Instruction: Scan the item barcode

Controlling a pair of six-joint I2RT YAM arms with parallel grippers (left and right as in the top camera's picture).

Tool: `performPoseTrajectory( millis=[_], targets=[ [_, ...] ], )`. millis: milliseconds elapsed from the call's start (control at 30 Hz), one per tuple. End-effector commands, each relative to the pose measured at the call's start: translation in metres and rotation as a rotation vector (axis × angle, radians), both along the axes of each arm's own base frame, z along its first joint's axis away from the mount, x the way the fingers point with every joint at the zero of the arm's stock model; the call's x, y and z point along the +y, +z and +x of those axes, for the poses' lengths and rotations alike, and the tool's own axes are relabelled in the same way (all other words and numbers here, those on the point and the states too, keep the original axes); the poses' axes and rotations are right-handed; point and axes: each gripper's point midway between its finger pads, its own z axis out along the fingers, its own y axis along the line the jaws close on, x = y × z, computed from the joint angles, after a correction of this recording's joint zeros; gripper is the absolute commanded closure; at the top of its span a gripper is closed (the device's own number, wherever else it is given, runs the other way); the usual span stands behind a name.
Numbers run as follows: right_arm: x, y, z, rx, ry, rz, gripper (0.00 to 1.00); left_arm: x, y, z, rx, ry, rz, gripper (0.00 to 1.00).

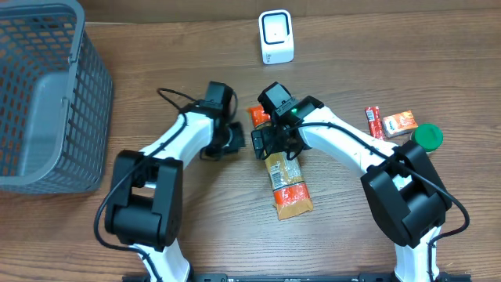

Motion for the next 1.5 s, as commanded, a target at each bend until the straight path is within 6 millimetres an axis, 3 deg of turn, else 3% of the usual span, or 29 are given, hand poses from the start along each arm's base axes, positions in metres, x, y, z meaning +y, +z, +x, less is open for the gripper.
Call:
performPoseTrajectory(
  millis=[0, 133, 233, 400, 500, 533, 633, 700, 800, 833, 1033, 1333, 1467],
  targets=[
    [0.009, 0.003, -0.004, 0.005, 0.033, 0.031, 0.0, 0.04, 0.038, 0.014, -0.119, 0.083, 0.11, 0.96],
    [0.01, 0.003, -0.004, 0.001, 0.033, 0.033, 0.0, 0.057, 0.094, 0.025, -0.281, 0.095, 0.141, 0.96],
    [0.013, 0.004, 0.0, -0.012, 0.033, 0.044, 0.0, 0.072, 0.117, 0.018, -0.326, 0.099, 0.204, 0.92],
    [0.013, 0.005, 0.007, -0.035, -0.012, 0.044, 0.0, 0.072, 0.109, -0.004, -0.241, 0.088, 0.207, 0.91],
    [0.007, 0.003, 0.01, -0.044, -0.058, 0.017, 0.0, 0.072, 0.098, -0.007, -0.216, 0.084, 0.21, 0.84],
    [0.007, 0.003, 0.01, -0.042, -0.058, 0.016, 0.0, 0.072, 0.096, -0.008, -0.208, 0.082, 0.212, 0.8],
    [0.005, 0.001, 0.007, -0.036, -0.032, 0.001, 0.0, 0.074, 0.086, -0.009, -0.179, 0.082, 0.221, 0.55],
    [0.0, -0.003, 0.006, -0.034, -0.03, -0.03, 0.0, 0.074, 0.08, -0.009, -0.163, 0.08, 0.223, 0.45],
    [-0.002, -0.01, 0.005, -0.021, -0.038, -0.044, 0.0, 0.073, 0.073, -0.007, -0.151, 0.079, 0.225, 0.05],
    [-0.002, -0.012, 0.005, -0.019, -0.038, -0.046, 0.0, 0.073, 0.071, -0.007, -0.146, 0.078, 0.226, 0.0],
    [0.012, -0.017, 0.001, -0.046, -0.01, -0.05, 0.0, 0.073, 0.066, -0.008, -0.131, 0.076, 0.228, 0.0],
    [0.008, -0.017, 0.008, -0.208, -0.042, -0.21, 0.0, 0.074, 0.066, -0.007, -0.131, 0.077, 0.233, 0.0],
    [0.013, -0.027, 0.001, -0.194, -0.021, -0.224, 0.07, 0.074, 0.067, -0.007, -0.133, 0.077, 0.233, 0.0]
  ],
)
